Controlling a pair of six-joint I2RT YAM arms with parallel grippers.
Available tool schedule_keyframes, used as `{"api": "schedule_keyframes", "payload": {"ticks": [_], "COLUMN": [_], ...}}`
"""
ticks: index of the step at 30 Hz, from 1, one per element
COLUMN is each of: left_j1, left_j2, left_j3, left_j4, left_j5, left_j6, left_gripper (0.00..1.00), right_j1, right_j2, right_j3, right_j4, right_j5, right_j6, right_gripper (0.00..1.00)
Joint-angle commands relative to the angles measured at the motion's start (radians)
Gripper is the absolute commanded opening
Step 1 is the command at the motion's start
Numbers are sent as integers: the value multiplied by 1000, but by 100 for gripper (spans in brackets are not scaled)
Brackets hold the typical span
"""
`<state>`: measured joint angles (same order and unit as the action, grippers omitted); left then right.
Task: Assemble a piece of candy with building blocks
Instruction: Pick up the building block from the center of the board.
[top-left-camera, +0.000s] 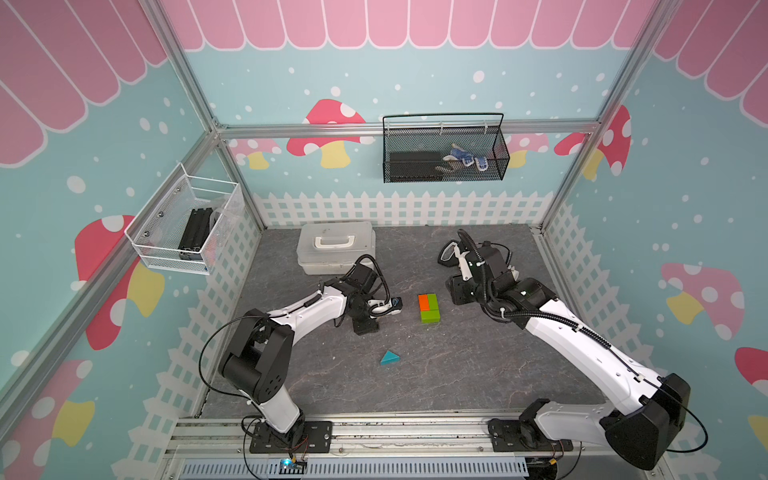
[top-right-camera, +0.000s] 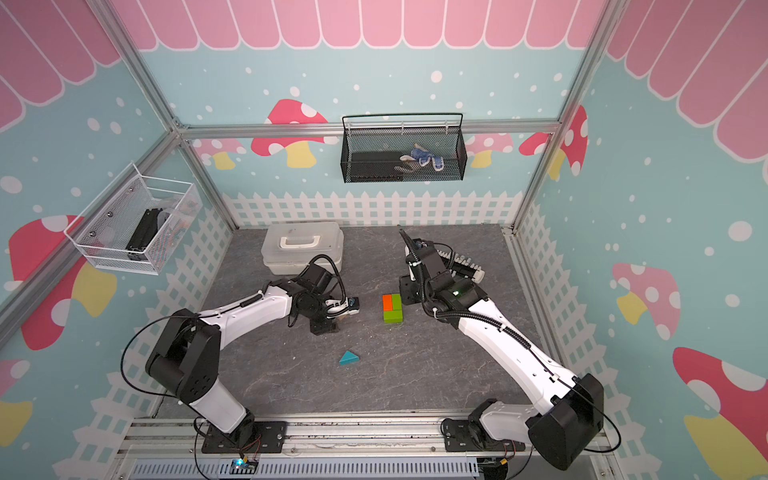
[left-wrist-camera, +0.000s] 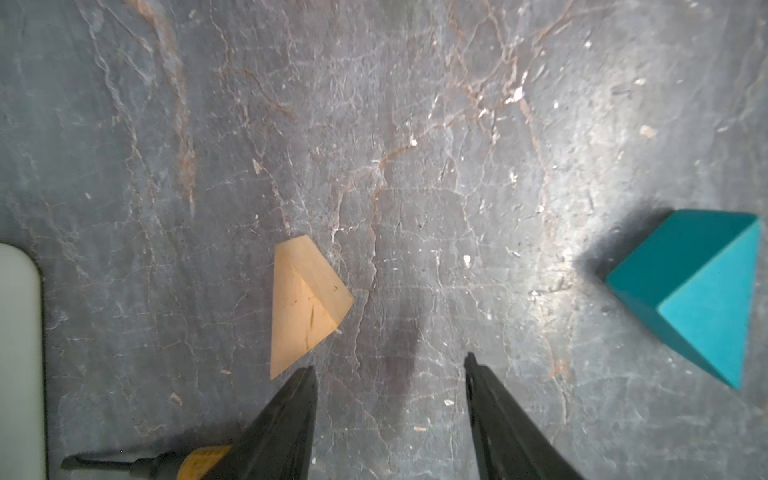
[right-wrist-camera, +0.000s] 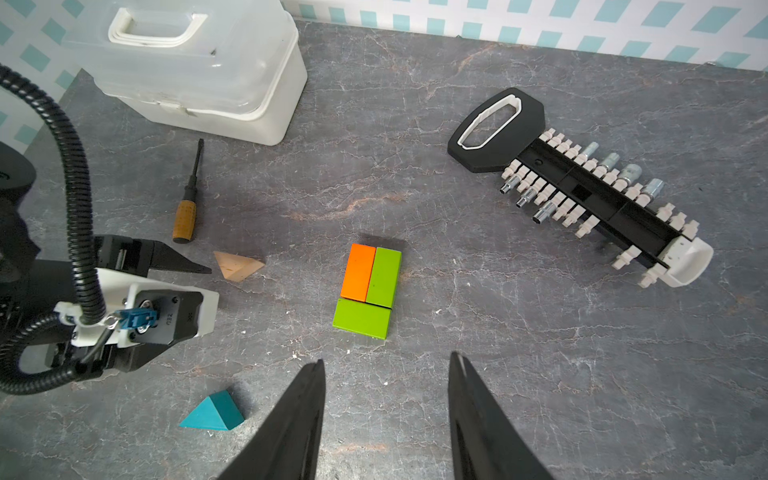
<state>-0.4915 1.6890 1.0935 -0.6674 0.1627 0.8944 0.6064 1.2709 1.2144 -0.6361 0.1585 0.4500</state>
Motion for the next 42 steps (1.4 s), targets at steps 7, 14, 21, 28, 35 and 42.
{"api": "schedule_keyframes", "payload": {"ticks": [7, 14, 21, 28, 35, 42], "left_j1": [-1, -1, 14, 30, 30, 30], "left_j2": [71, 102, 151, 170, 185, 185], "left_j3": [75, 109, 141, 151, 154, 158], "left_j4": [23, 17, -21, -21, -19, -20], "left_j5": [-32, -35, -22, -15, -5, -10], "left_j6": [77, 104, 118, 117, 118, 121], "left_gripper": [61, 61, 61, 60, 58, 56], "right_j1": [-6, -6, -6, -5, -6, -5], "right_j2": [1, 2, 8, 11, 22, 30], "right_j3": [-21, -28, -38, -43, -44, -50], "right_j4": [-9, -11, -11, -11, -11, -9], "right_j5": [15, 15, 21, 21, 16, 9], "right_j6": [13, 14, 15, 19, 24, 29], "right_gripper": [48, 48, 48, 48, 48, 48]}}
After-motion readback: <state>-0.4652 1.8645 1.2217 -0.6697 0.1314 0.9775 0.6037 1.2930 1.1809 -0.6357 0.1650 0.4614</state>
